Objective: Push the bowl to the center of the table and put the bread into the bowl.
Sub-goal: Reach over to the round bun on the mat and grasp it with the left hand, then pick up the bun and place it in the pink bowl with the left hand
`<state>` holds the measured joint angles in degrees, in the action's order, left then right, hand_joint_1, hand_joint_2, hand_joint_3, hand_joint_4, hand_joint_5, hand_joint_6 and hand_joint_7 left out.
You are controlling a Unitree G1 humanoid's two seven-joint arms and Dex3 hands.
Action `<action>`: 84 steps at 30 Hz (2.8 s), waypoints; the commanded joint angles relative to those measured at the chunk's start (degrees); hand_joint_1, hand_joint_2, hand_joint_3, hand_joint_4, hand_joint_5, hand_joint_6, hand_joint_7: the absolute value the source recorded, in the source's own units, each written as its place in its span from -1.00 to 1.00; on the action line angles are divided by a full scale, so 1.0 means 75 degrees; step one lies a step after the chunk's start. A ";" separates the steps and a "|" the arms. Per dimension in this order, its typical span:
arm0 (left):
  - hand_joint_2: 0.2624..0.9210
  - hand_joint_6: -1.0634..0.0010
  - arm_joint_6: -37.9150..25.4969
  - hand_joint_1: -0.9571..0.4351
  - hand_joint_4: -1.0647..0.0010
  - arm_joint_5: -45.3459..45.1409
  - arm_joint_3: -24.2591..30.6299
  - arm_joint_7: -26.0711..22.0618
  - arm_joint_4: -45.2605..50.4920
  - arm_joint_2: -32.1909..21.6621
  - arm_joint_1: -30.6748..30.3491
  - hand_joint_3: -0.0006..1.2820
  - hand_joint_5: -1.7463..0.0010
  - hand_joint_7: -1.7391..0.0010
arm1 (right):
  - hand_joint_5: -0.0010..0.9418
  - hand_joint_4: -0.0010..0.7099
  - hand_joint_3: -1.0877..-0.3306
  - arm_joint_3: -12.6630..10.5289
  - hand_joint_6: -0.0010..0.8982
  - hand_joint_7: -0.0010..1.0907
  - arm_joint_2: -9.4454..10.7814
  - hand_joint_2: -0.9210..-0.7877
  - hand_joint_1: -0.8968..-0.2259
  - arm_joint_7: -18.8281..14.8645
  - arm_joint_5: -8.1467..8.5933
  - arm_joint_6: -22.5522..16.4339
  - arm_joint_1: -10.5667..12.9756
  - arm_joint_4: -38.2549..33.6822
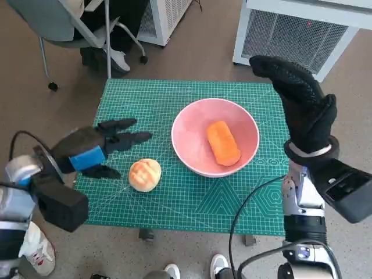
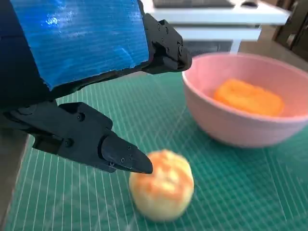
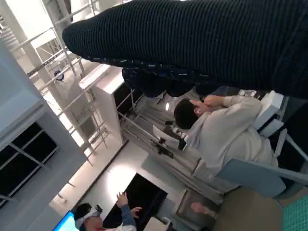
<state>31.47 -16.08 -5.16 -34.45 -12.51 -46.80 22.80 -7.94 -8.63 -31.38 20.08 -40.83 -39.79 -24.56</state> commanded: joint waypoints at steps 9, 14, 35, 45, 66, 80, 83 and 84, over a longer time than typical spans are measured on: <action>0.68 0.22 -0.0450 -0.04 0.35 -0.0572 -0.0703 -0.0018 -0.0416 0.0471 0.0125 -1.00 0.97 0.90 | -0.17 -0.99 -0.29 -0.0045 -1.00 0.13 -0.0027 -1.00 0.05 -0.0403 0.0242 0.0111 -0.0034 -0.0203; 0.69 0.18 -0.0429 -0.03 0.29 -0.0710 -0.1061 -0.0084 -0.1074 0.0720 0.0406 -1.00 0.97 0.89 | -0.16 -1.00 -0.30 -0.0045 -1.00 0.14 -0.0036 -1.00 0.03 -0.0443 0.0273 0.0169 0.0002 -0.0113; 0.99 0.06 0.0280 0.27 -0.15 -0.1518 -0.1773 0.1002 -0.3300 0.1286 0.1131 -0.74 -0.06 -0.35 | -0.16 -1.00 -0.32 -0.0086 -1.00 0.14 -0.0090 -1.00 -0.06 -0.0261 0.0099 0.0201 0.0150 0.0228; 1.00 -0.21 0.0175 0.37 -0.13 -0.1040 -0.1284 0.0540 -0.2354 0.0688 0.1431 -0.83 -0.57 -0.19 | -0.15 -1.00 -0.32 -0.0104 -1.00 0.14 -0.0086 -1.00 -0.05 -0.0059 -0.0111 0.0153 0.0200 0.0292; 1.00 -0.13 -0.0066 0.38 -0.08 0.0045 -0.0315 0.0860 -0.0763 0.1449 0.3188 -0.80 -0.40 -0.44 | -0.15 -1.00 -0.31 -0.0066 -1.00 0.13 -0.0054 -1.00 -0.04 -0.0037 -0.0095 0.0100 0.0062 0.0036; 1.00 0.07 0.0179 0.37 0.12 -0.0458 -0.1295 0.0715 -0.2637 0.2495 0.4511 -0.65 -0.51 -0.58 | -0.13 -1.00 -0.26 -0.0040 -1.00 0.14 -0.0014 -1.00 -0.01 -0.0227 0.0072 0.0036 0.0023 -0.0127; 0.90 0.18 -0.0220 0.18 0.20 -0.0690 -0.1534 0.0572 -0.2835 0.2635 0.4614 -0.67 0.23 -0.30 | -0.13 -1.00 -0.26 -0.0042 -1.00 0.14 -0.0017 -1.00 -0.01 -0.0219 0.0078 0.0073 0.0061 -0.0028; 0.87 0.16 -0.0342 0.21 0.16 -0.0794 -0.1623 0.0542 -0.2906 0.2683 0.4635 -0.75 0.48 -0.01 | -0.13 -1.00 -0.26 -0.0042 -1.00 0.15 -0.0020 -1.00 -0.01 -0.0209 0.0077 0.0087 0.0078 0.0018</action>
<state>31.60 -20.05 -15.62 -29.21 -32.51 -27.31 56.16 -8.49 -8.78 -32.51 20.27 -40.71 -40.03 -24.81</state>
